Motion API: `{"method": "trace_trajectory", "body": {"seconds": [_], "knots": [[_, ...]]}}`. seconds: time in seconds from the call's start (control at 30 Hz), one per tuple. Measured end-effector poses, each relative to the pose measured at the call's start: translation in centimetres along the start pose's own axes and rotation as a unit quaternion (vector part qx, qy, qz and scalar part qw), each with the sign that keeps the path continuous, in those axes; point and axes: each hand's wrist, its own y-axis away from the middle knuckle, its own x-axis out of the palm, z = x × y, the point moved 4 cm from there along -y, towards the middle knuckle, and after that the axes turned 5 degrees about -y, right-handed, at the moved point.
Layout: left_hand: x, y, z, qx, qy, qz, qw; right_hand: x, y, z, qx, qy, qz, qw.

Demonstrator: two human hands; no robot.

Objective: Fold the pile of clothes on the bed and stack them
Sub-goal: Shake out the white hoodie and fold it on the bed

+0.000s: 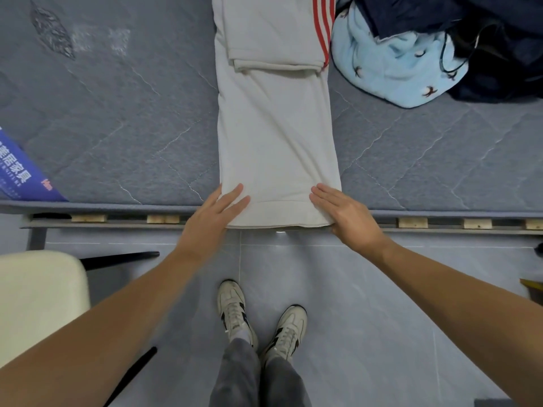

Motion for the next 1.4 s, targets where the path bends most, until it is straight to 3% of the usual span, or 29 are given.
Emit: {"method": "trace_trajectory", "body": {"seconds": [0.17,0.27,0.47,0.6,0.83,1.0,1.4], "knots": [[0.4,2.1,-0.1,-0.009,0.022,0.006,1.0,-0.2,2.0,0.7,0.0,-0.043,-0.012,0.999],[0.2,2.2,0.6,-0.04,0.101,-0.009,0.994,-0.9,2.6,0.0,0.06,-0.097,-0.048,0.992],[-1.5,0.5,2.0,-0.144,0.287,-0.051,0.946,-2.9,0.4,-1.8,0.173,-0.194,-0.082,0.962],[-1.7,-1.5,3.2,-0.232,0.316,-0.055,0.919,-2.8,-1.4,-2.8,0.256,-0.232,-0.082,0.935],[-1.9,-5.4,4.1,-0.335,0.206,-0.051,0.918,-2.2,-3.8,-2.7,0.312,-0.144,-0.109,0.933],[-1.5,-7.5,4.3,-0.293,0.003,-0.03,0.956,-1.4,-5.2,-2.4,0.298,-0.044,-0.137,0.944],[-1.6,-9.7,5.0,-0.253,-0.048,-0.117,0.959,-1.3,-7.2,-3.2,0.243,0.077,-0.222,0.941]]}}
